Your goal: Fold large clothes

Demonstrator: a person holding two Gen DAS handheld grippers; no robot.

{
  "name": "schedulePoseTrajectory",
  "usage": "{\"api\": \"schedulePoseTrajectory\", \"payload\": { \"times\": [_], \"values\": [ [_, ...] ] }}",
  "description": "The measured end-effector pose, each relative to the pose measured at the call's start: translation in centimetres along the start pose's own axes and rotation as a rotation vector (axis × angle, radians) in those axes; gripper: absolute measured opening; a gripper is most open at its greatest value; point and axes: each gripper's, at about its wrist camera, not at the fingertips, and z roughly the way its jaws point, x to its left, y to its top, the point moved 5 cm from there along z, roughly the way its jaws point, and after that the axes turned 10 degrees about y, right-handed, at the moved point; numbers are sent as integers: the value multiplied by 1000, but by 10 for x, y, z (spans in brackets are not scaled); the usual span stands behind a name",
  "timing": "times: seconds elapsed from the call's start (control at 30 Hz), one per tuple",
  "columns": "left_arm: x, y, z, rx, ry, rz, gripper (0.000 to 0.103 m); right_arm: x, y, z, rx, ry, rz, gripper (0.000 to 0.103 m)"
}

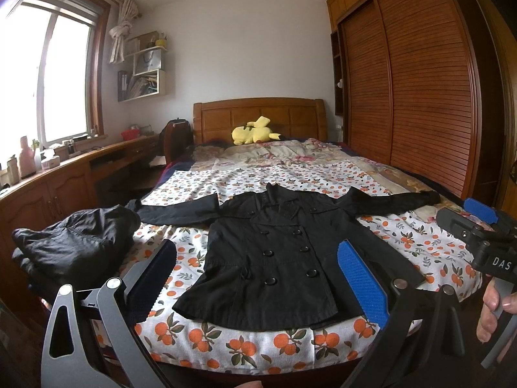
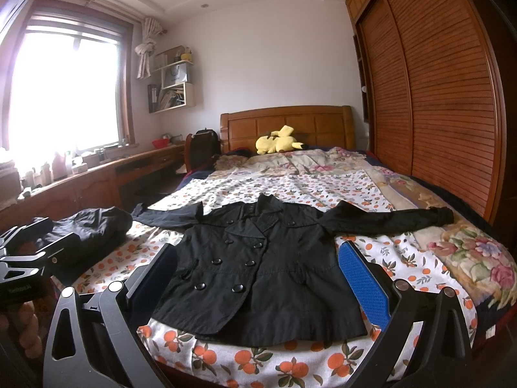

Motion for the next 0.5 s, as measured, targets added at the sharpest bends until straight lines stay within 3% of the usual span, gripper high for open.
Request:
{"api": "schedulePoseTrajectory", "payload": {
  "times": [0.5],
  "values": [
    [1, 0, 0, 1, -1, -1, 101, 0, -1, 0, -1, 0, -1, 97]
  ]
}}
